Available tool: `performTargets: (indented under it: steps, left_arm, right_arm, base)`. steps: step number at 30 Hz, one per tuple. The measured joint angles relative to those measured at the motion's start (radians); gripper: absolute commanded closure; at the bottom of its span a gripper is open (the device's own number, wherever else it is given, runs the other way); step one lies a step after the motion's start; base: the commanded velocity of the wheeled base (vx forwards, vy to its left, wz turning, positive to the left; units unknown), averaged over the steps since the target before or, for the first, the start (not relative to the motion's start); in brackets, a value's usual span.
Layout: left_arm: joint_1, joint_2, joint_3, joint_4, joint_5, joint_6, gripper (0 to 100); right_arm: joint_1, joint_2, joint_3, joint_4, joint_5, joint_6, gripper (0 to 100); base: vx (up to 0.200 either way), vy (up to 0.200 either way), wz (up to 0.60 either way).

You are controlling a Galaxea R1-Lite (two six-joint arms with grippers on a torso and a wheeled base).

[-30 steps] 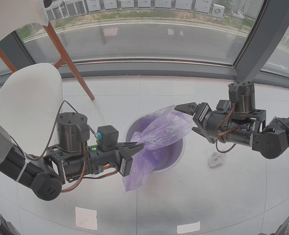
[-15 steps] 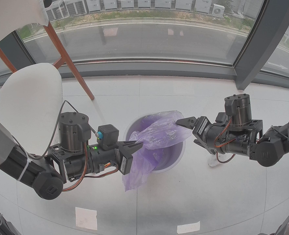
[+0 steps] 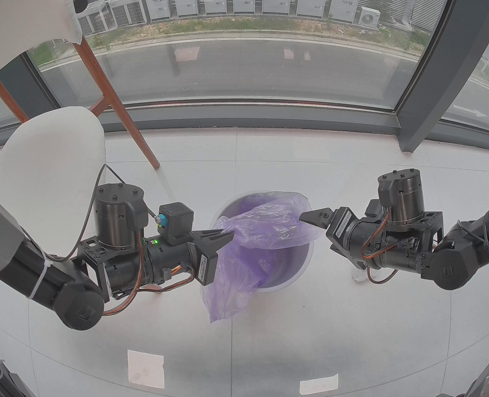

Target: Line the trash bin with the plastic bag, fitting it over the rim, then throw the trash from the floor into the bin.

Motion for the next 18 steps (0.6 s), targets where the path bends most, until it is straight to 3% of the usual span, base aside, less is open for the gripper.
performTargets:
  steps: [18]
  left_arm:
    - [0.0,-0.004,0.008,0.0,-0.007,0.003,100]
  right_arm:
    - [0.035,0.102,-0.037,-0.125,-0.028,-0.002,0]
  base:
    - [0.0,0.0,0.0]
